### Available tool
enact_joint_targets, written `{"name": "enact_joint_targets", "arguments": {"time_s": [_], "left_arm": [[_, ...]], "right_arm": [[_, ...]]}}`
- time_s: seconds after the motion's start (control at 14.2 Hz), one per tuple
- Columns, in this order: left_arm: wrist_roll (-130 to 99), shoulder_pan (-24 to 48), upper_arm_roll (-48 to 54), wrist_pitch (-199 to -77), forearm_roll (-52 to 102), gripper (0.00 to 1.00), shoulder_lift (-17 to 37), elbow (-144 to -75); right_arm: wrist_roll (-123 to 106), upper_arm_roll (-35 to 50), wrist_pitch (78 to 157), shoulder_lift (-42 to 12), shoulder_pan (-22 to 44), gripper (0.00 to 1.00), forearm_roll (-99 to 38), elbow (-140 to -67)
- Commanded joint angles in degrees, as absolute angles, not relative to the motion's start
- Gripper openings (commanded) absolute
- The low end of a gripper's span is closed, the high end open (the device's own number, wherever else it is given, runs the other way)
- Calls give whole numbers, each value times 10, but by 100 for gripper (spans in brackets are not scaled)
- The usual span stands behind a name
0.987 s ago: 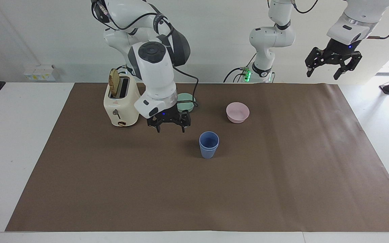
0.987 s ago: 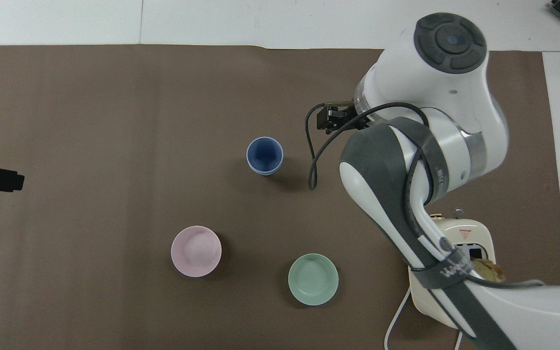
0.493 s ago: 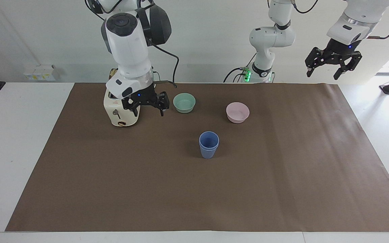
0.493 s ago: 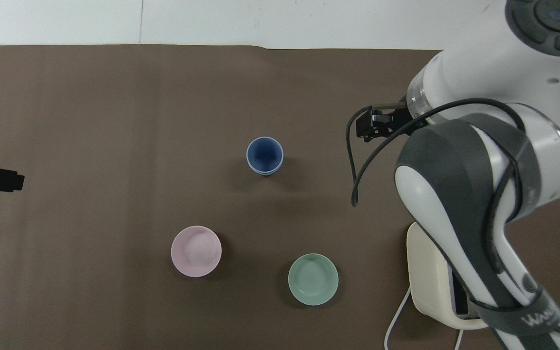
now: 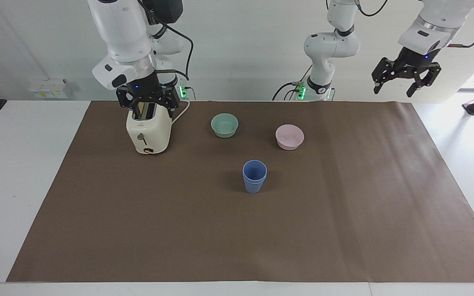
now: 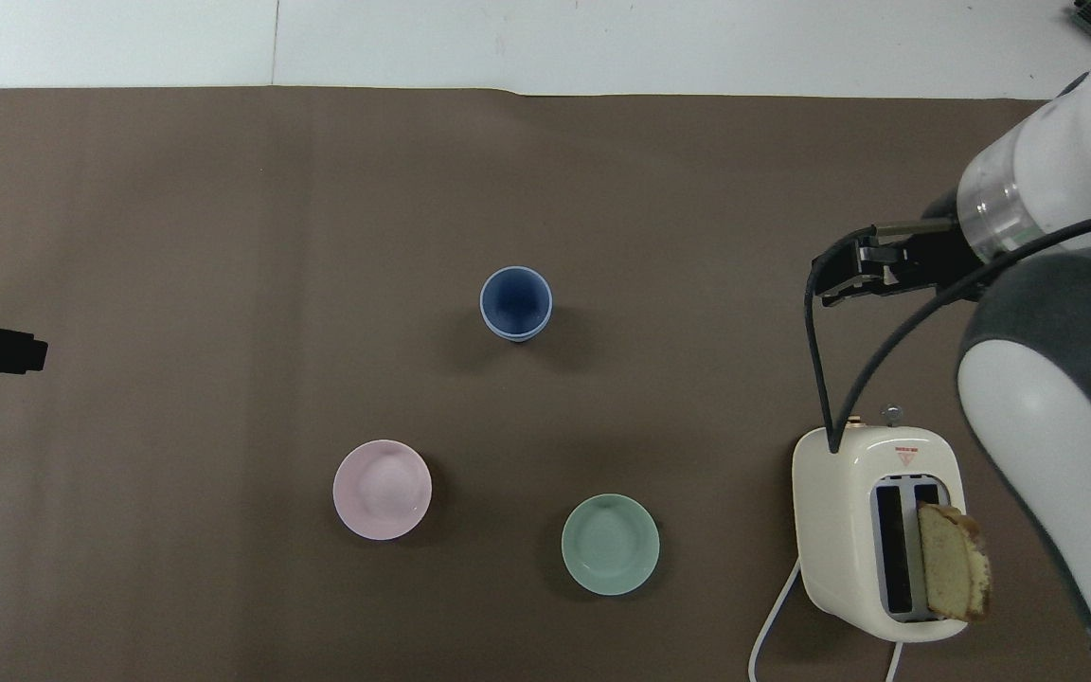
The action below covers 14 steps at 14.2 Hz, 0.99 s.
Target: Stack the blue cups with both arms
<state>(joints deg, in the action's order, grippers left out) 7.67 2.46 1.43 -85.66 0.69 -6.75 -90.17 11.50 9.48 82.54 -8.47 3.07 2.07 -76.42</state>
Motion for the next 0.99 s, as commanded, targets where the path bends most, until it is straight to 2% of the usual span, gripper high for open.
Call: {"name": "enact_joint_targets", "arguments": {"time_s": [0.0, 0.14, 0.56, 0.92], "left_arm": [[79, 19, 18, -850, -1, 100, -75, -905], [80, 19, 18, -850, -1, 100, -76, -905], [80, 18, 18, -850, -1, 100, -75, -905], [80, 18, 18, -850, -1, 100, -76, -905]], "right_arm": [[48, 101, 813, -63, -4, 100, 27, -779], [23, 101, 812, -49, -22, 100, 19, -802], [33, 101, 819, -3, -21, 100, 1, -857], [35, 100, 830, -1, -22, 100, 1, -856]]}}
